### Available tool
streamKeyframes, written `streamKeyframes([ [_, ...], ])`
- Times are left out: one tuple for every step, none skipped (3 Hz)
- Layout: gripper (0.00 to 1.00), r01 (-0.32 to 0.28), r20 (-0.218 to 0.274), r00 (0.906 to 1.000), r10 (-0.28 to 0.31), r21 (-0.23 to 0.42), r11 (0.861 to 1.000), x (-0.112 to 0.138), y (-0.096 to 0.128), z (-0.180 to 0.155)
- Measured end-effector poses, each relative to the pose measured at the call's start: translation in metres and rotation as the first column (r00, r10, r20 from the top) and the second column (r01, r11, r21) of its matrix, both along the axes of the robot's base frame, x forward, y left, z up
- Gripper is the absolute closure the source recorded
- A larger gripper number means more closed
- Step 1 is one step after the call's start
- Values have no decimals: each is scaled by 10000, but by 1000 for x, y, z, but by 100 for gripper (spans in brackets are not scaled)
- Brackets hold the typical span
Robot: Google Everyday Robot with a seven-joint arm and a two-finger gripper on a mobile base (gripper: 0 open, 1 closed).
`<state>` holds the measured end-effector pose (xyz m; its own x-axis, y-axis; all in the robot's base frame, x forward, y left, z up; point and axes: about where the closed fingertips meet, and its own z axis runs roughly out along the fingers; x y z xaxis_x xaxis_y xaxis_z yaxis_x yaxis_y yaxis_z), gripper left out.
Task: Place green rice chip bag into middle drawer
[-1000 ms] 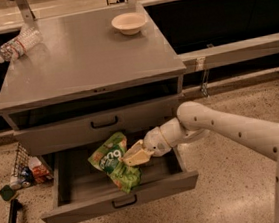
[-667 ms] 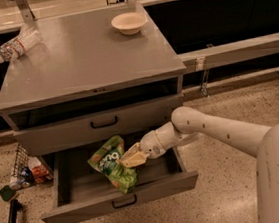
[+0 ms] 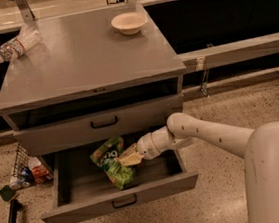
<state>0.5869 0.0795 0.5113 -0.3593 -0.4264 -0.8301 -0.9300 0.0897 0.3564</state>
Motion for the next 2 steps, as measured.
streamKeyframes([
  [55,520,175,9985,-519,-24,9986,7,5,-7],
  [31,857,272,9960,-853,-148,9962,9,8,-7],
])
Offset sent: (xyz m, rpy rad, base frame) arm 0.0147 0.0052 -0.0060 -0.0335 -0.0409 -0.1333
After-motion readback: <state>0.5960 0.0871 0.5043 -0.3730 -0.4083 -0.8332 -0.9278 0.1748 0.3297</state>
